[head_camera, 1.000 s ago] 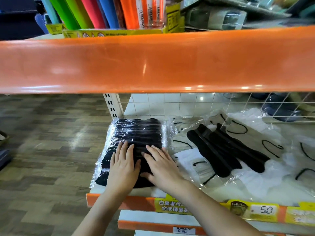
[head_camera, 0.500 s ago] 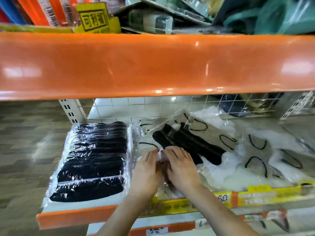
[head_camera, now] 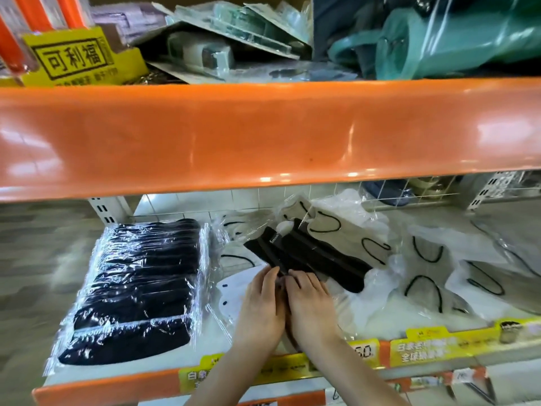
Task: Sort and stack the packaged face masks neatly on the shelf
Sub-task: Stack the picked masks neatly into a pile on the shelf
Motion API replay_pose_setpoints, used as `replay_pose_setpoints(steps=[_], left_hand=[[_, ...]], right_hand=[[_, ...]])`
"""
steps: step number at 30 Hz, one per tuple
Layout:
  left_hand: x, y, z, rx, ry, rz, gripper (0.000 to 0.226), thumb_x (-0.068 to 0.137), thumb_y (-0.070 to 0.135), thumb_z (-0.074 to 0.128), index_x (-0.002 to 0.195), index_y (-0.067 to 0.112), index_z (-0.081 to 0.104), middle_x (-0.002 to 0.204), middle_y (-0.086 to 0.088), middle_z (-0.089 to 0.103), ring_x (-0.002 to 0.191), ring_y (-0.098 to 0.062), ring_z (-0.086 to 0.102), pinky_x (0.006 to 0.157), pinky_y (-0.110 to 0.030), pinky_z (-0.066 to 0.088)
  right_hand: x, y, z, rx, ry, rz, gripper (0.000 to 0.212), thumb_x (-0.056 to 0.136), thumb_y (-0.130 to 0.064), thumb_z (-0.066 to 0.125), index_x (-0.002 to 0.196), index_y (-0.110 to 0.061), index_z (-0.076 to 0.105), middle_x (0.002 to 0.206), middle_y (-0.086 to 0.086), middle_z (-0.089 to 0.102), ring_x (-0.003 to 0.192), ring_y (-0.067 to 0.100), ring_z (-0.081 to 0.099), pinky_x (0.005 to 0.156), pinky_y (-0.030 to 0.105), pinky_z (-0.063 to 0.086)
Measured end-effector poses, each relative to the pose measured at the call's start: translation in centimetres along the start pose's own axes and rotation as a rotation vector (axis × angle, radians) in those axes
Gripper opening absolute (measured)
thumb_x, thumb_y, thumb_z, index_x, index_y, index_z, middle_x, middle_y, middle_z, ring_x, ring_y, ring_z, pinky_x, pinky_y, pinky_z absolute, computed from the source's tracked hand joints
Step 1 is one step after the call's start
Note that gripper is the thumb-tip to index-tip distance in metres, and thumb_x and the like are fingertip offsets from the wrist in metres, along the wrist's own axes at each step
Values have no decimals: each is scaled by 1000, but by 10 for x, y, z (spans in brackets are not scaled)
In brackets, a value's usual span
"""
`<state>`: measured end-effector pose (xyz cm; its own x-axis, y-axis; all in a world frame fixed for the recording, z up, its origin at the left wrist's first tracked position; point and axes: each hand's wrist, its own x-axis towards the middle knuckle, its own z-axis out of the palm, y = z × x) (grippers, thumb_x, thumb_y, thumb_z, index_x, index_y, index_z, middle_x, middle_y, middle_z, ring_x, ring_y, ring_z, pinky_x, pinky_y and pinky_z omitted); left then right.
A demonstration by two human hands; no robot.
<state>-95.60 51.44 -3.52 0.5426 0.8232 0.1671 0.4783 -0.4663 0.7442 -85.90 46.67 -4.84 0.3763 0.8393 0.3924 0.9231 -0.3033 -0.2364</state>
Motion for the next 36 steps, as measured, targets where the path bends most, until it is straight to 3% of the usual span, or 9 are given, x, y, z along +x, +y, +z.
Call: replay_pose_setpoints(steps=[3, 7, 10, 14, 17, 22, 27, 33, 36], left_hand=[[0, 6, 3, -150, 47, -26, 40, 95, 16, 47, 133, 8, 46, 131, -4, 50, 117, -11, 48, 97, -1, 25], [5, 17, 3, -424, 102, -265, 37, 96, 23, 52, 130, 24, 39, 108, 14, 57, 103, -3, 58, 93, -16, 43], [13, 17, -1, -450, 132, -376, 38, 97, 24, 52, 133, 16, 42, 101, 10, 59, 97, -10, 57, 77, -11, 38], [25, 6, -14, -307, 103, -344, 12, 91, 9, 59, 102, 15, 59, 81, 11, 59, 82, -12, 58, 62, -4, 38], [32, -1, -24, -251, 60, -295, 22, 88, 3, 59, 76, 21, 60, 69, 8, 61, 71, -14, 58, 57, -12, 38], [38, -7, -47, -187, 70, -223, 22, 93, 3, 50, 90, 17, 67, 81, 8, 66, 78, -8, 63, 61, -7, 39], [40, -14, -70, -89, -106, -160, 23, 95, 7, 50, 104, 9, 71, 98, 2, 69, 96, -15, 64, 79, -22, 43], [21, -17, -84, 148, -123, -80, 43, 94, 30, 56, 135, 19, 51, 125, 1, 56, 105, -12, 55, 91, -22, 40], [3, -12, -93, 250, -23, 69, 59, 84, 59, 52, 131, 24, 55, 129, 7, 52, 120, -10, 43, 101, -31, 38]], right_hand=[[-2, 1, -3, 77, 23, 0, 21, 65, -13, 80, 82, -17, 68, 81, -3, 66, 75, 17, 65, 61, 29, 56], [-2, 3, -12, 254, 19, 16, 4, 82, -22, 64, 85, -20, 65, 76, -2, 65, 70, 15, 64, 55, 30, 54], [-2, 3, -11, 376, -56, -40, 27, 87, -32, 41, 85, -17, 64, 75, 1, 63, 68, 18, 62, 57, 31, 52], [-3, 7, -12, 515, -107, -97, 30, 92, -35, 39, 97, -20, 65, 89, -4, 66, 82, 10, 62, 71, 21, 49], [-3, 4, -15, 510, -40, -157, 27, 90, -23, 42, 103, -20, 65, 101, -7, 66, 94, 5, 59, 81, 15, 45], [0, 10, -4, 353, 178, -104, 52, 68, 11, 56, 115, -11, 64, 121, 3, 61, 110, 21, 57, 95, 38, 50], [-1, 5, -6, 177, 189, -205, 56, 74, -4, 36, 124, -11, 59, 134, 4, 54, 128, 20, 46, 111, 40, 30], [-3, -2, -14, 222, 196, -335, 34, 72, -15, 47, 98, -15, 69, 99, 0, 65, 93, 19, 59, 84, 28, 40], [3, -8, -13, 246, 204, -319, 30, 72, -17, 48, 99, -17, 61, 94, 2, 61, 87, 23, 59, 80, 30, 43]])
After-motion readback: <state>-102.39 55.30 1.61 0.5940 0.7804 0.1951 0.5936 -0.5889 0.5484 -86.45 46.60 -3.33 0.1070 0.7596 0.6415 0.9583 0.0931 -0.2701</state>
